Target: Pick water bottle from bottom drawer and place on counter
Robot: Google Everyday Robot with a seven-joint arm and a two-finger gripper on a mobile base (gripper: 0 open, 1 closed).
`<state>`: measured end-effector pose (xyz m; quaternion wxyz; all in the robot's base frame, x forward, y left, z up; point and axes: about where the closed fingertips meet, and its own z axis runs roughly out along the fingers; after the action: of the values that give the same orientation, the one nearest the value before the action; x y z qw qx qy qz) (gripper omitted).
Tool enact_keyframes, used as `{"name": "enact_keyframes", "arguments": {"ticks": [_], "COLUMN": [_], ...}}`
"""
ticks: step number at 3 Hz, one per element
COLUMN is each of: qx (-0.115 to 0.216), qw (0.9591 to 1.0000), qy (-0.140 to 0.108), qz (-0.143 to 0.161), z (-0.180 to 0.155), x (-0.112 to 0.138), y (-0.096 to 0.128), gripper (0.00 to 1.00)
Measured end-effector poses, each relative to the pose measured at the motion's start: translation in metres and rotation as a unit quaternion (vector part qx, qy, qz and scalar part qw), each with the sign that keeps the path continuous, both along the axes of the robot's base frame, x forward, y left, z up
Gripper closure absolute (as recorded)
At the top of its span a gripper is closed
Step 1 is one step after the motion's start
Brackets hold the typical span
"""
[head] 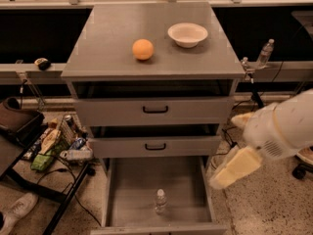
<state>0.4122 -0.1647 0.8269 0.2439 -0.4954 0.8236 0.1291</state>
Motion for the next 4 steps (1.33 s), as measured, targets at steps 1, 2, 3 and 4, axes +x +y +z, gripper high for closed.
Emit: {"name": "enact_keyframes", "arguments": {"ticks": [1, 2, 3, 4], "qx": [0.069, 0.108, 0.110, 0.139], "qw": [0.9975, 0.9935, 0.9932, 0.9898], "qy": [-0.003, -0.033, -0.034, -0.030], "qz": [-0.012, -0.012, -0.013, -0.015], "z": [-0.079, -0.097, -0.101, -0.121], "x": [0.006, 0.038, 0.040, 0.046], "y": [0.036, 0.050, 0.050, 0.054], "gripper": [0.00, 0.00, 0.00, 0.00]}}
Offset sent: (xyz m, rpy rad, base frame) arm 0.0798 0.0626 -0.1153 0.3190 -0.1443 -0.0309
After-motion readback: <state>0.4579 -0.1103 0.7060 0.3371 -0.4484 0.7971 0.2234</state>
